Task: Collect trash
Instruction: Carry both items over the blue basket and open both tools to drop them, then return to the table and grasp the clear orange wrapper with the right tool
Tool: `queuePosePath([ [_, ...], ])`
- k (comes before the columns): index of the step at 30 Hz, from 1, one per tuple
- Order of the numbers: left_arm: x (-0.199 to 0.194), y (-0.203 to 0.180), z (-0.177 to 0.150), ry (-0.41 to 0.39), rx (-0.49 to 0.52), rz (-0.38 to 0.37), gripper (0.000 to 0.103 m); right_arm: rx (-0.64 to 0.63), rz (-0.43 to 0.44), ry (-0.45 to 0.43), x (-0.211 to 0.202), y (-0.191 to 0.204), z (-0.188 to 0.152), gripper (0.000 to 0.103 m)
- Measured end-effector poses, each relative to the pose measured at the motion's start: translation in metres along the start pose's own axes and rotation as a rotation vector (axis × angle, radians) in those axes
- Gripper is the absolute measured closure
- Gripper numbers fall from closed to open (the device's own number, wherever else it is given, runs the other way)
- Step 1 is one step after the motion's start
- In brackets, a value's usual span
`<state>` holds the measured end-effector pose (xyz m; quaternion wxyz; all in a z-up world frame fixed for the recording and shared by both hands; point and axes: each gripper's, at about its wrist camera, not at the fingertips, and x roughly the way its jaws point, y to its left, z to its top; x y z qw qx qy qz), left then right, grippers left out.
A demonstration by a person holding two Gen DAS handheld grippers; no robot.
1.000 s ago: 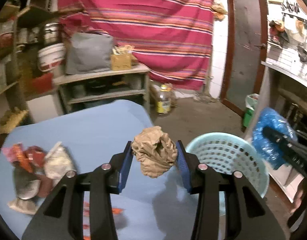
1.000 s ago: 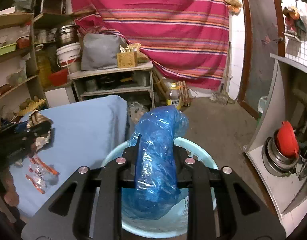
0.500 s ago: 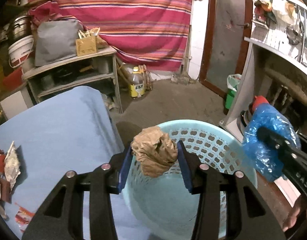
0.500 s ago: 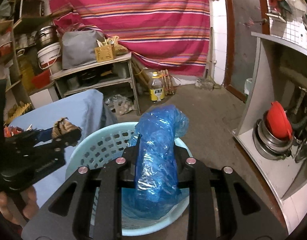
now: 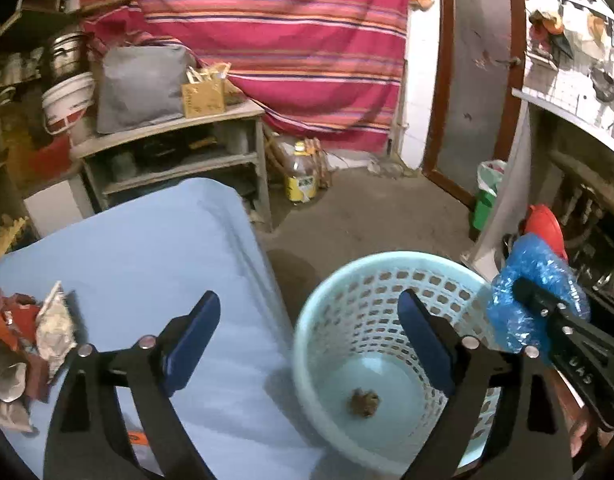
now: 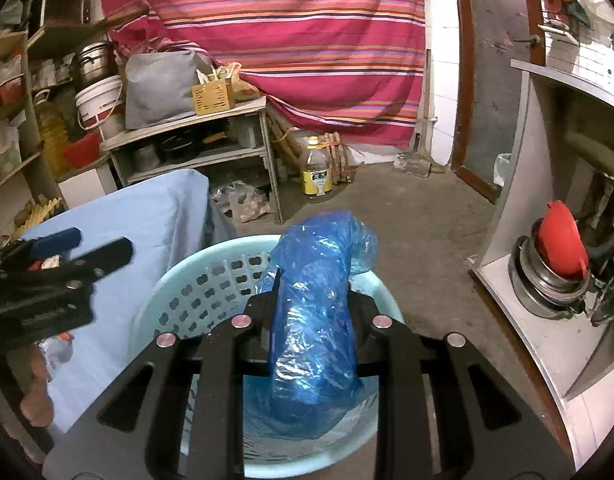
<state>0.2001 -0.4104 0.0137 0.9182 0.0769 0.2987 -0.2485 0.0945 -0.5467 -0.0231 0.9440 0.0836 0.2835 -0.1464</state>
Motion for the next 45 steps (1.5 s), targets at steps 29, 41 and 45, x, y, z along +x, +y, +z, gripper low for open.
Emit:
queuePosePath([
  [29,-0.152,0.225,-0.08,-0.069,-0.173,0.295,0.008,-0.145,0.176,-0.098,-0.033,0.179,-0.01,0.004],
  [41,-0.178,0.344,-0.155,-0.009,-0.268,0.427,0.008,-0.315,0.244,0.074,0.0,0.307,-0.061,0.004],
  [45,-0.166,0.347,-0.164,0.01,-0.254,0.403,0.008,-0.332,0.193,0.1,0.015,0.315,-0.069,0.007],
])
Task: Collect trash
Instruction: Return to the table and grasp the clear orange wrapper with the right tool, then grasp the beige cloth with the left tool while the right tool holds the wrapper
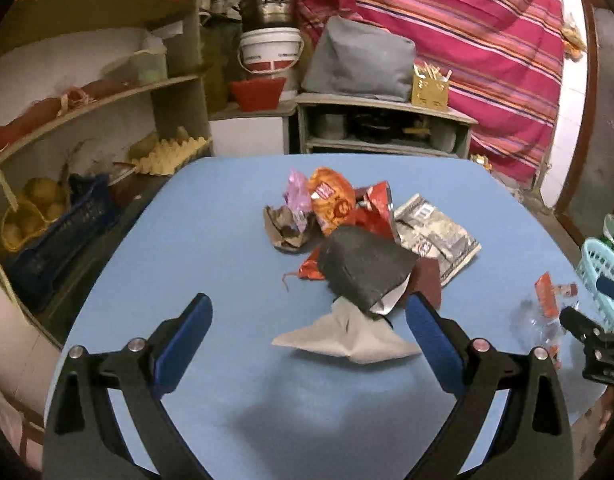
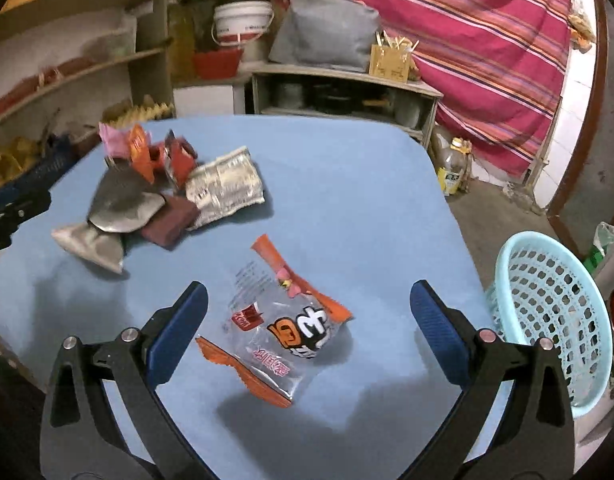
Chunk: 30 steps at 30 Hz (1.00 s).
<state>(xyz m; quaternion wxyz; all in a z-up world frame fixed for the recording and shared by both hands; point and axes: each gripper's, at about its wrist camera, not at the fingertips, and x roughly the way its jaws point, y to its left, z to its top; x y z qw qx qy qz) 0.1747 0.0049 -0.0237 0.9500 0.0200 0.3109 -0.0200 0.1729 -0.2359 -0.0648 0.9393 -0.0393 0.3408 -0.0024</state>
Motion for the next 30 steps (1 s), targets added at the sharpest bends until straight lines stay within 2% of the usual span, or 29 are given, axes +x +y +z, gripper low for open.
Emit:
queuePosePath([
  [1,0.004,-0.002,-0.001,0.005,0.014,0.007,0.008,0.004,-0.008,0.017,0.006,0.001,0.0,0.009],
  [4,0.02,-0.007,-0.002,0.045,0.015,-0.015,0.008,0.031,0.028,0.071,0.02,-0.001,-0.001,0.027],
  [6,0.029,-0.007,-0.003,0.07,0.004,-0.031,0.008,0.046,0.045,0.097,0.026,0.0,-0.002,0.032],
  [9,0.039,-0.009,-0.004,0.094,-0.007,-0.064,0.008,0.035,0.057,0.116,0.031,0.006,-0.003,0.044],
  [18,0.052,-0.013,-0.017,0.139,-0.007,-0.092,0.009,0.016,0.063,0.129,0.036,0.01,-0.004,0.053],
  [20,0.054,-0.014,-0.018,0.141,-0.006,-0.093,0.017,0.016,0.065,0.128,0.037,0.009,-0.005,0.054],
  [22,0.057,-0.013,-0.018,0.156,-0.013,-0.105,0.03,0.018,0.068,0.128,0.037,0.008,-0.005,0.054],
  [27,0.063,-0.011,-0.018,0.169,-0.012,-0.099,0.049,0.011,0.067,0.124,0.036,0.008,-0.005,0.054],
  [29,0.065,-0.01,-0.019,0.179,-0.01,-0.106,0.064,0.012,0.068,0.122,0.035,0.008,-0.006,0.054],
  [30,0.066,-0.01,-0.019,0.192,-0.011,-0.11,0.08,0.011,0.069,0.12,0.035,0.008,-0.006,0.055],
])
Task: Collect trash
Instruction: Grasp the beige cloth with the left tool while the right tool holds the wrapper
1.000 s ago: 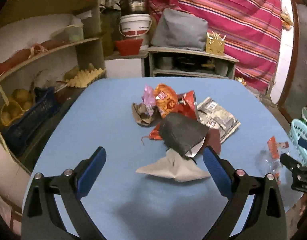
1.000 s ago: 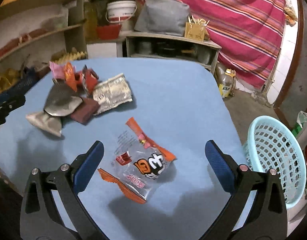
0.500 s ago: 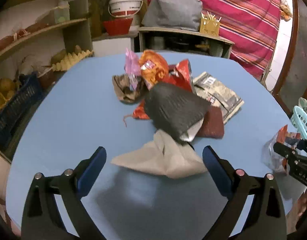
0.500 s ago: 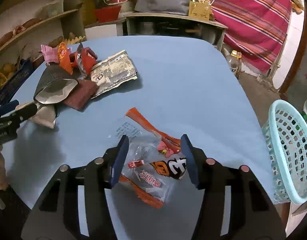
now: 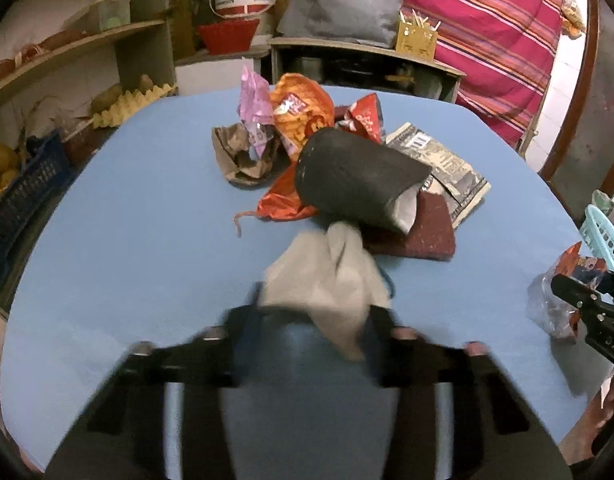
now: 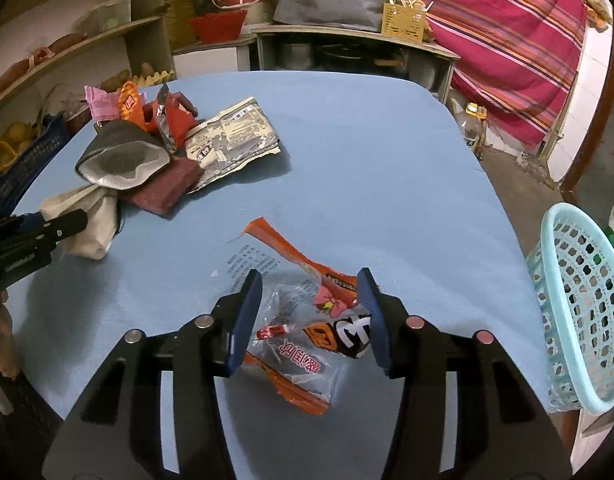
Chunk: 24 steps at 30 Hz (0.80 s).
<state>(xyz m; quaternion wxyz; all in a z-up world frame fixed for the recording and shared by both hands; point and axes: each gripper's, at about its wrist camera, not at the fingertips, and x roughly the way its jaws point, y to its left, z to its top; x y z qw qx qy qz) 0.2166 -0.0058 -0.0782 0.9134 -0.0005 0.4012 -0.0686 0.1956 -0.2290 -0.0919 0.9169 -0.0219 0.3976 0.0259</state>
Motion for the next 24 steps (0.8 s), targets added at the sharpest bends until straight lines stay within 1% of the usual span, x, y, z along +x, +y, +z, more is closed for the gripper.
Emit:
queuePosePath([
  [1,0.001,0.0,0.0,0.008,-0.002,0.0,0.083,-0.003,0.002,-0.002,0.0,0.001,0.0,0.056],
  [4,0.001,0.001,-0.001,0.009,-0.001,0.002,0.085,-0.023,0.001,-0.002,-0.001,0.005,-0.001,0.06],
  [8,-0.007,0.001,-0.002,-0.007,0.015,0.021,0.088,-0.029,0.007,-0.008,-0.003,0.006,-0.001,0.065],
  [10,-0.011,0.005,0.0,-0.015,0.009,0.026,0.089,-0.024,0.016,-0.011,-0.003,0.003,0.0,0.069],
  [12,-0.018,0.007,0.003,-0.038,0.011,0.045,0.089,-0.017,0.021,-0.018,-0.006,0.002,0.002,0.071],
  [19,-0.065,0.013,0.02,-0.166,-0.003,0.104,0.09,-0.009,0.037,-0.071,-0.024,-0.005,0.011,0.071],
  [22,-0.083,0.013,0.03,-0.21,-0.015,0.109,0.09,0.001,0.046,-0.103,-0.035,-0.011,0.016,0.071],
  [24,-0.09,0.009,0.036,-0.224,-0.02,0.11,0.09,0.007,0.05,-0.127,-0.044,-0.016,0.019,0.071],
])
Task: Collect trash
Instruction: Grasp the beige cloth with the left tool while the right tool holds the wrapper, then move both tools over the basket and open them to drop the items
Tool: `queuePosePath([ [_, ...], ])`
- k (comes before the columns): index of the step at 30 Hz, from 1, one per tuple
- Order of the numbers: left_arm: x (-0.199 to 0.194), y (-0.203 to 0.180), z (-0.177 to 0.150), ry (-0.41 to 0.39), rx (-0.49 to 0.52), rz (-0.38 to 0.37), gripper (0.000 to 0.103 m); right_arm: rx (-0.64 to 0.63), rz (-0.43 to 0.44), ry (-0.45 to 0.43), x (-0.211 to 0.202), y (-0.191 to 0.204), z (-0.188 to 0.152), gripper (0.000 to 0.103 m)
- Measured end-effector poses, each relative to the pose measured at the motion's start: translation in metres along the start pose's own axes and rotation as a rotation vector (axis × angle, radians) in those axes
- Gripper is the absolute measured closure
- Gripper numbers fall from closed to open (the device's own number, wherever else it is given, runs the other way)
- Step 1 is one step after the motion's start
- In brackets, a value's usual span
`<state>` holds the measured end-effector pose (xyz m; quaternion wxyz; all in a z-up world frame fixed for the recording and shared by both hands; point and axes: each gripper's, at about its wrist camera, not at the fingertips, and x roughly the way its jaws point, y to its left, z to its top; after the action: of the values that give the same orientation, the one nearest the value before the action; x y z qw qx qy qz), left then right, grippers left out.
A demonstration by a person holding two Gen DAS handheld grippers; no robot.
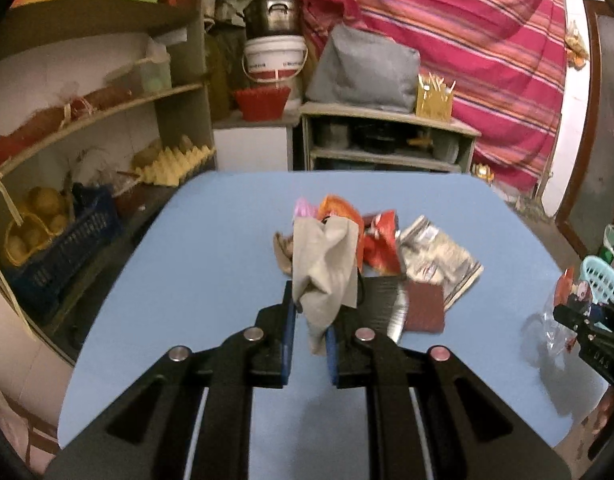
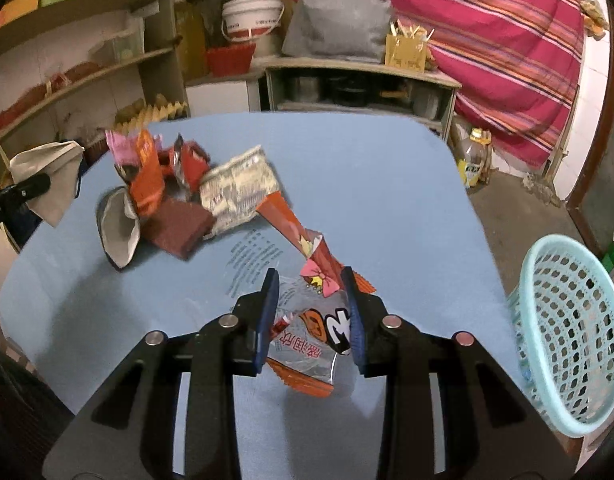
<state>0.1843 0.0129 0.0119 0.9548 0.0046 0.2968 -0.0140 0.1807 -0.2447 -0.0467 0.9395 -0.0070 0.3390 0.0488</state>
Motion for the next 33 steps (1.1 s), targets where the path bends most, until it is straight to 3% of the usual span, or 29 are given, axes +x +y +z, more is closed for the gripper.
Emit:
queuePosePath([
  [7,-0.017,-0.031,0.025,-0.054,0.008,-0.026,0.09,0.016,0.006,-0.09,-0.033,-0.021,0.025,0.071],
  [15,-0.013,-0.075,0.035,-0.052,0.022,-0.062,0.09,0.084,-0.009,-0.189,-0.079,-0.081,0.048,0.071],
  [26,-0.008,-0.172,0.027,-0.04,0.114,-0.184,0.09,0.18,-0.107,-0.216,-0.121,-0.166,0.011,0.071],
  [33,-0.001,-0.248,0.018,-0.013,0.17,-0.289,0.09,0.242,-0.227,-0.191,-0.137,-0.22,-0.019,0.071],
])
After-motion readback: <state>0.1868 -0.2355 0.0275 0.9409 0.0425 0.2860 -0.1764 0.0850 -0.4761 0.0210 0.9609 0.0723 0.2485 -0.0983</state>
